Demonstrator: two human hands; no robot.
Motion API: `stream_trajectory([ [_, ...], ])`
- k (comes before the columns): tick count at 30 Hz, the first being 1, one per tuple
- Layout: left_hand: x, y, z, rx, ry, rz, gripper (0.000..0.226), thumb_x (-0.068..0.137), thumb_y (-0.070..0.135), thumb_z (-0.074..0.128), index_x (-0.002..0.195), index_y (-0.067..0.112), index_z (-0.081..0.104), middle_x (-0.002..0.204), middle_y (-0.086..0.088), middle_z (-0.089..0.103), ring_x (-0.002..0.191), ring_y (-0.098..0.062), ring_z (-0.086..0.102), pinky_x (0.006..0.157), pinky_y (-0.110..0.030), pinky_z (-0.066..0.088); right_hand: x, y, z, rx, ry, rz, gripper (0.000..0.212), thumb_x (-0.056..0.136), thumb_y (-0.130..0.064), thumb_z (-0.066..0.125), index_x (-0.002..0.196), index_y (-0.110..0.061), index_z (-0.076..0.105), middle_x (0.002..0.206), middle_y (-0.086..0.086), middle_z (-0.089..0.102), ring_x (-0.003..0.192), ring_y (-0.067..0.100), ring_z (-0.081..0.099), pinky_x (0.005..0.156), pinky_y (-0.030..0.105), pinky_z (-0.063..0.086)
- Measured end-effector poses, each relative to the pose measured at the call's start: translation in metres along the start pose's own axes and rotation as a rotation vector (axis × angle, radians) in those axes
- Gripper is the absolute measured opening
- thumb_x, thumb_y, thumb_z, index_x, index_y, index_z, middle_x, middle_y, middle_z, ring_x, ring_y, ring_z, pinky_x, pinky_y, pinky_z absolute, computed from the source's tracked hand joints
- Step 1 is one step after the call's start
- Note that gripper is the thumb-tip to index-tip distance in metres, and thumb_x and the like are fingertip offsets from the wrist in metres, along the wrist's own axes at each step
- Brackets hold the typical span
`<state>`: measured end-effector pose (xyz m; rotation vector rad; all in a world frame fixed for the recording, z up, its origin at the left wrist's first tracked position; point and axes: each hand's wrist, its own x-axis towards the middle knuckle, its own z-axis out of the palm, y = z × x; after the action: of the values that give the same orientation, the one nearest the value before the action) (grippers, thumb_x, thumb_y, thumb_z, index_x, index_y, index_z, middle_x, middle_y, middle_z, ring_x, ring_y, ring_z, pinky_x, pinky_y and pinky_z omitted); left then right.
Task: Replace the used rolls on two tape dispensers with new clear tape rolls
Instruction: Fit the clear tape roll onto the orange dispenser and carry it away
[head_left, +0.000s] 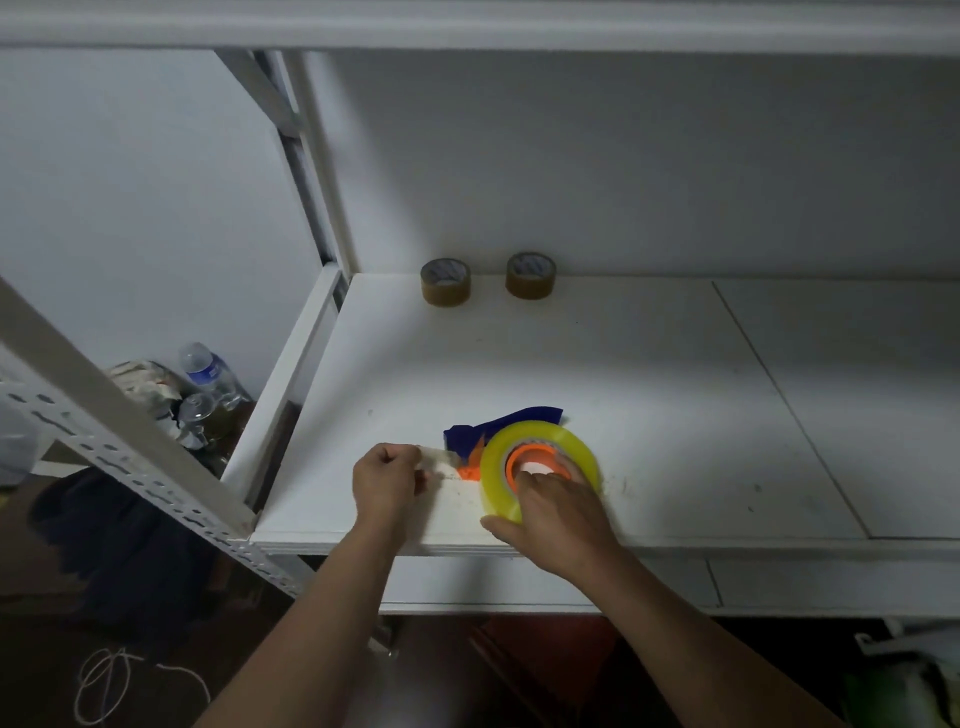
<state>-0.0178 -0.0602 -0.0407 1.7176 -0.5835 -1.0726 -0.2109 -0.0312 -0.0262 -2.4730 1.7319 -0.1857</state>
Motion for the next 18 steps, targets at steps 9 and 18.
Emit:
stream_trajectory([
  [9, 0.007, 0.009, -0.005, -0.022, 0.059, -0.034, 0.009, 0.082, 0.004, 0.059, 0.086, 0.0, 0.067, 0.072, -0.01, 0.069, 0.054, -0.014, 0.06, 0.057, -0.024, 0.048, -0.005, 0.008, -0.001, 0.005, -0.029, -0.039, 0.051, 0.083, -0.059, 0.05, 0.109, -0.016, 0.055, 0.103, 0.001, 0.068, 0.099, 0.02, 0.061, 0.116, 0.038, 0.012],
  [18, 0.025, 0.011, -0.018, -0.002, -0.039, -0.056, 0.008, 0.078, 0.006, 0.063, 0.085, 0.004, 0.067, 0.067, -0.01, 0.071, 0.069, -0.023, 0.067, 0.08, -0.036, 0.054, -0.005, 0.002, -0.007, -0.004, -0.087, -0.034, 0.054, 0.079, -0.054, 0.052, 0.118, -0.017, 0.047, 0.104, 0.002, 0.066, 0.098, 0.023, 0.06, 0.117, 0.042, 0.01],
])
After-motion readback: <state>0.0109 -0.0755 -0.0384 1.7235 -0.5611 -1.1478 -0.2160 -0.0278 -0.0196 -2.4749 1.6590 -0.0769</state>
